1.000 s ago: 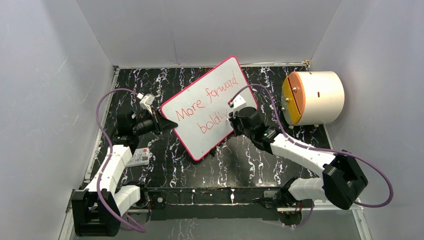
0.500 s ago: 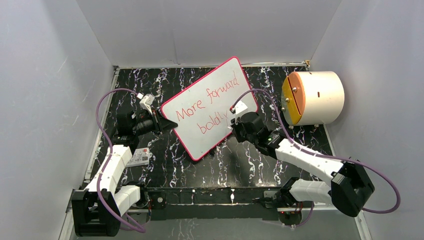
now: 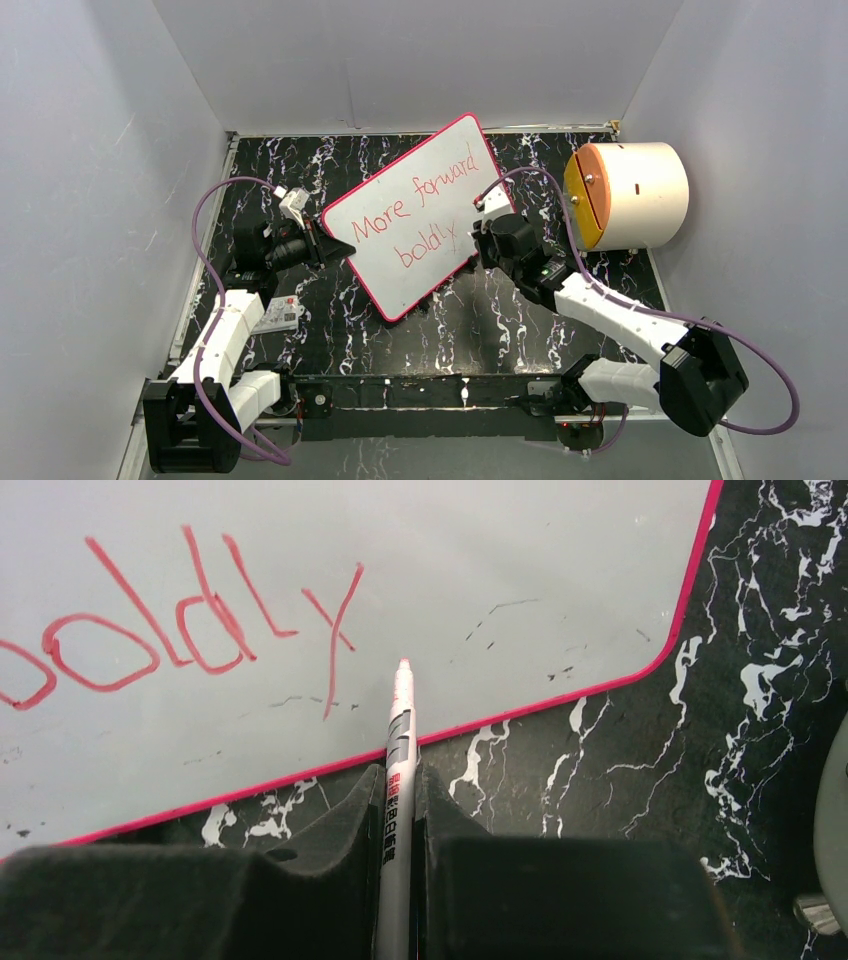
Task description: Write a sentence on the whiteboard
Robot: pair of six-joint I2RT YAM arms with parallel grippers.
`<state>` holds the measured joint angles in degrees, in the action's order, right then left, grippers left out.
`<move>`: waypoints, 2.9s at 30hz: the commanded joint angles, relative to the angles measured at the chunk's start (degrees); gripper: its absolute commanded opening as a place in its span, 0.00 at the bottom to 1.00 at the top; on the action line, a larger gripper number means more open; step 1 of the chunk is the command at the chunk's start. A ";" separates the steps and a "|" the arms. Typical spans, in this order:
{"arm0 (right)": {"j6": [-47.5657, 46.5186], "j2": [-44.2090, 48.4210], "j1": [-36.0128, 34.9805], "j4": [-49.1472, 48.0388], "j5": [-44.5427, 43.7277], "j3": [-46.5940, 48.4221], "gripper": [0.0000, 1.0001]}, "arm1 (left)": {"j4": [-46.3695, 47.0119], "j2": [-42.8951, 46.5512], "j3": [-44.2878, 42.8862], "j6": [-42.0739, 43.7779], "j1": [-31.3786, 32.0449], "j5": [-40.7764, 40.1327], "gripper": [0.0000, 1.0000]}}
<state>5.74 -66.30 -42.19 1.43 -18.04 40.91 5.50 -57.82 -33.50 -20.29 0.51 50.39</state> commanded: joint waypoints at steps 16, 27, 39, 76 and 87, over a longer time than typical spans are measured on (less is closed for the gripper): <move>-0.64 -6.10 3.82 -11.44 3.48 3.66 0.00 | -5.20 -1.88 0.66 2.28 -0.43 -5.83 0.00; -0.73 -7.78 4.13 -11.14 4.56 3.31 0.00 | -5.15 -1.90 0.70 2.54 -0.43 -5.28 0.00; -2.82 3.47 4.18 -5.04 -0.79 4.50 0.00 | -4.53 -0.43 -0.02 1.85 -0.43 -5.64 0.05; -1.36 38.60 4.15 20.59 -10.24 7.27 0.00 | -29.91 3.89 -19.58 -1.61 -0.43 -59.65 0.81; -1.43 40.01 4.17 19.32 -8.27 4.96 0.00 | -24.11 -17.60 -20.62 0.31 -4.03 -63.76 0.67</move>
<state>4.27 -27.62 -38.24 23.75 -26.65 46.28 -21.30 -70.32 -52.75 -21.41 -1.56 -10.26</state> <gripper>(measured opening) 0.195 0.690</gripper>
